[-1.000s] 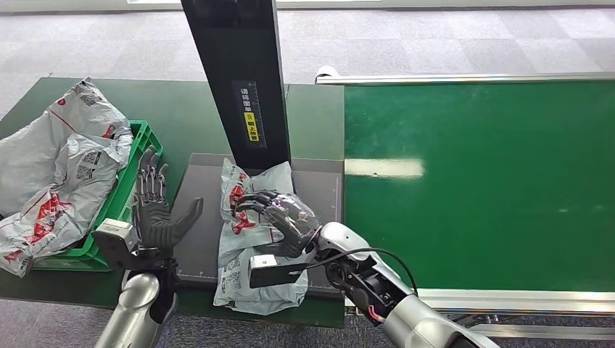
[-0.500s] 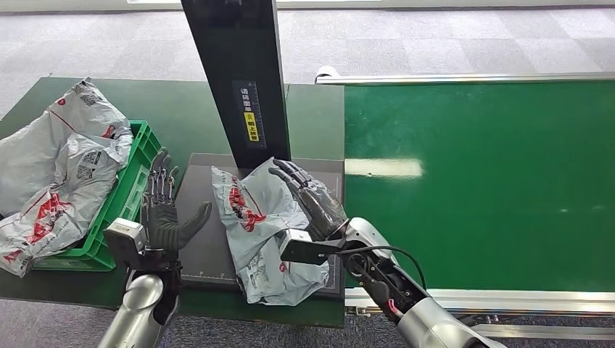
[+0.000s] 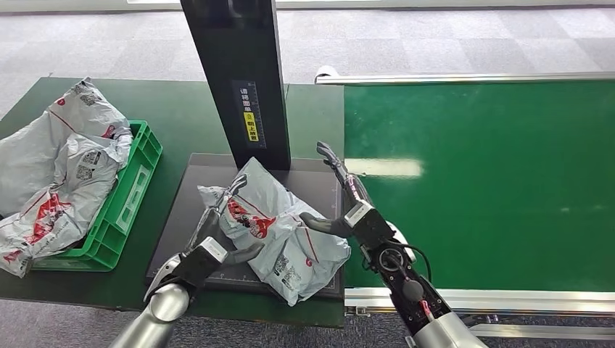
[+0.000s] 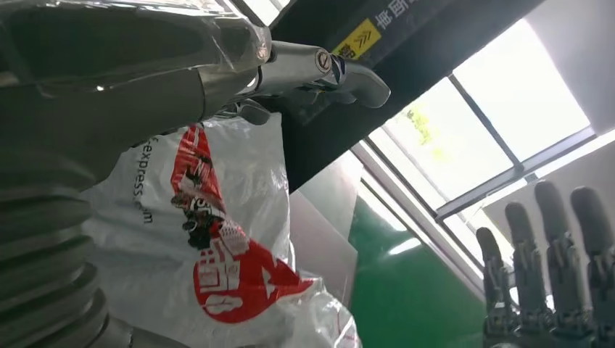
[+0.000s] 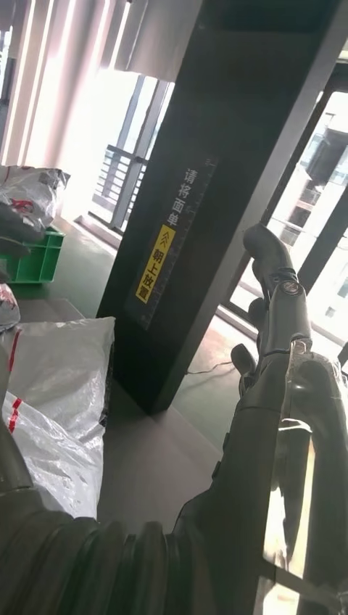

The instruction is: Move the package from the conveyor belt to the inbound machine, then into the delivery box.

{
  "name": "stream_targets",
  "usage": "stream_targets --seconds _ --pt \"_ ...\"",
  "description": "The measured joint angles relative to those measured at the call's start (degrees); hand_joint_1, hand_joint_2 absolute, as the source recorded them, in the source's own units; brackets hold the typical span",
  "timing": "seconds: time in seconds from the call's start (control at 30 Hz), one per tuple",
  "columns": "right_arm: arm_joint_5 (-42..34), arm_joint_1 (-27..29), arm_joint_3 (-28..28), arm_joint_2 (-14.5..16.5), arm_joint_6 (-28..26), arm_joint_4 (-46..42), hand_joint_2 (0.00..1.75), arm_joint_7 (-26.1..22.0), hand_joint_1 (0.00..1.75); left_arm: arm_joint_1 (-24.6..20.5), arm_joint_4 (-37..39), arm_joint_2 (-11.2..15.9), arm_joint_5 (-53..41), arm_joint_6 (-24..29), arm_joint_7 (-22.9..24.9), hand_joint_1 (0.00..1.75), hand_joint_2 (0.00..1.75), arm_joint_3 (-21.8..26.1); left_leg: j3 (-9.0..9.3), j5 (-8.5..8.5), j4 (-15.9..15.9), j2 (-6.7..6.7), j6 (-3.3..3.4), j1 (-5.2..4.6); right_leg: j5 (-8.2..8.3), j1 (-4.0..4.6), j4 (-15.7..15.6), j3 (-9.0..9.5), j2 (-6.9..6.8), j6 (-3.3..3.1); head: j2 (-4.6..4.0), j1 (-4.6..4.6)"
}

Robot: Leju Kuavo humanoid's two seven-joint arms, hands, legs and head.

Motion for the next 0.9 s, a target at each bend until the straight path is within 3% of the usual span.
stream_targets --seconds 0.1,0.5,0.73,0.8,0.87,0.9 --pt "-0.33 0.36 -0.72 -0.31 0.55 -0.59 1.75 -0.02 0.0 -0.2 0.75 0.28 -2.45 0.33 1.49 0.0 1.75 -1.01 0.01 0.0 0.0 0.0 0.0 0.01 0.0 0.01 0.0 0.01 0.0 0.0 0.0 0.01" --pt "-0.93 1.72 -3.46 -0.44 2.23 -0.66 1.75 0.59 0.0 -4.12 8.32 0.09 -31.22 4.04 24.87 0.0 1.75 -6.04 0.02 0.0 0.0 -0.04 0.0 0.0 0.0 0.0 0.0 0.05 -0.02 0.0 0.0 0.0" --pt "-0.02 4.75 -6.9 -0.26 2.62 -2.19 1.75 1.12 0.0 -6.95 12.76 -1.44 -43.32 4.35 33.41 0.0 1.75 -5.78 0.38 -0.04 -0.07 -0.06 0.04 0.0 -0.01 0.0 -0.03 0.57 -0.04 0.0 0.0 0.01" --pt "0.03 5.14 -7.56 -0.15 2.8 -2.4 1.75 1.14 0.0 -7.4 13.76 -1.83 -43.88 4.46 33.6 0.69 1.75 -5.57 0.52 -0.05 -0.08 -0.05 0.05 0.0 0.0 0.0 -0.04 0.72 -0.04 0.0 0.0 0.01" --pt "0.09 5.52 -8.16 -0.03 2.95 -2.56 1.75 1.16 0.0 -7.6 14.69 -2.17 -43.95 4.57 33.33 1.51 1.75 -5.19 0.6 -0.02 -0.08 -0.06 0.05 0.0 0.02 0.0 -0.04 0.8 -0.04 -0.01 0.0 0.0" --pt "0.12 5.77 -8.42 0.01 3.0 -2.68 1.75 1.16 0.0 -7.64 15.14 -2.3 -43.85 4.58 32.94 1.62 1.75 -4.95 0.62 0.01 -0.08 -0.06 0.05 0.0 0.05 0.0 -0.04 0.82 -0.04 -0.02 0.0 0.0"
